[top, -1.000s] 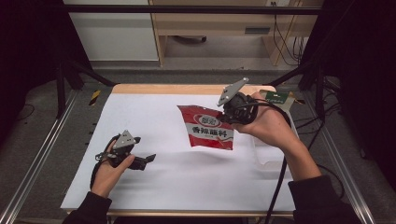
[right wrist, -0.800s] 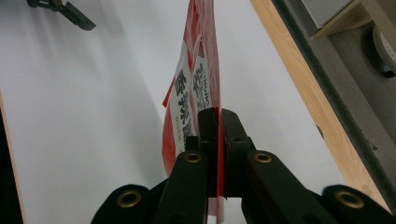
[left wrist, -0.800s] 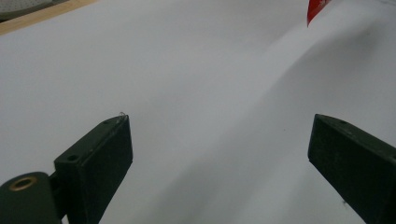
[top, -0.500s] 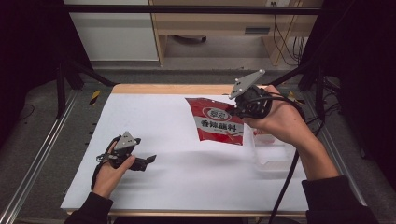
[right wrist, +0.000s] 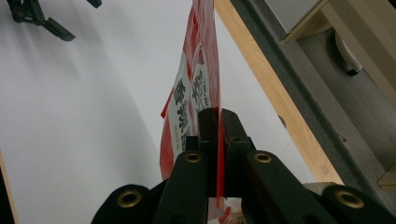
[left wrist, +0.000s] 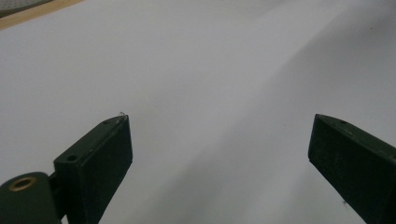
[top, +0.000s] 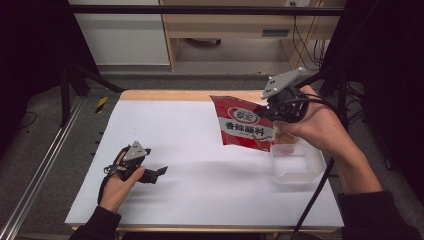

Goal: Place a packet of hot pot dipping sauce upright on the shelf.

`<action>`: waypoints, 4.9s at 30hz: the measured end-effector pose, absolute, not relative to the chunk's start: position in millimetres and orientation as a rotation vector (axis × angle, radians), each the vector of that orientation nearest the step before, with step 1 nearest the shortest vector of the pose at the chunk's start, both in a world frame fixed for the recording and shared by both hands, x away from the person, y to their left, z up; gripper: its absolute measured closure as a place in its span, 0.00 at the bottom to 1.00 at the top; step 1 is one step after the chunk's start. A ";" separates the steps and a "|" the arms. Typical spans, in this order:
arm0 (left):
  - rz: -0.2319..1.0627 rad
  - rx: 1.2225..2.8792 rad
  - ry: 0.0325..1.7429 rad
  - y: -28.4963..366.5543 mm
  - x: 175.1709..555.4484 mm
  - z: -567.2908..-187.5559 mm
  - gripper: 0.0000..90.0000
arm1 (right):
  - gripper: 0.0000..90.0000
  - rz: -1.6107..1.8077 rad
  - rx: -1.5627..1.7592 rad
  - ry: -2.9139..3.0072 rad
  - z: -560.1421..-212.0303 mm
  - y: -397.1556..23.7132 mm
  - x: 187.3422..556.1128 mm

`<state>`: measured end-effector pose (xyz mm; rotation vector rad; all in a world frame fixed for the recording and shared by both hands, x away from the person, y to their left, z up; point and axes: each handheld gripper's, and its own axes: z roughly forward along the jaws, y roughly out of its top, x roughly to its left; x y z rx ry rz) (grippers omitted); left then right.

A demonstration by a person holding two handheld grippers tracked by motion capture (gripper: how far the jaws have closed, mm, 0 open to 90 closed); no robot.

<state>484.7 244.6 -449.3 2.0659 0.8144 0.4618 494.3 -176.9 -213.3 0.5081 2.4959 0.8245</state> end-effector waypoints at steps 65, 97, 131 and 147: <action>0.472 2.065 0.833 249.1 483.5 -449.7 0.07 | 1.00 0.811 0.714 2.380 -214.1 -282.7 469.7; 0.465 2.085 0.825 244.4 482.9 -453.0 0.07 | 0.99 0.872 1.058 2.311 -305.2 -354.3 464.0; 0.462 2.080 0.822 245.4 482.4 -452.0 0.07 | 0.22 0.753 0.954 2.202 -249.9 -258.8 494.7; 0.464 2.075 0.827 247.3 482.9 -451.0 0.07 | 0.19 0.955 0.862 2.160 -261.3 -137.0 502.3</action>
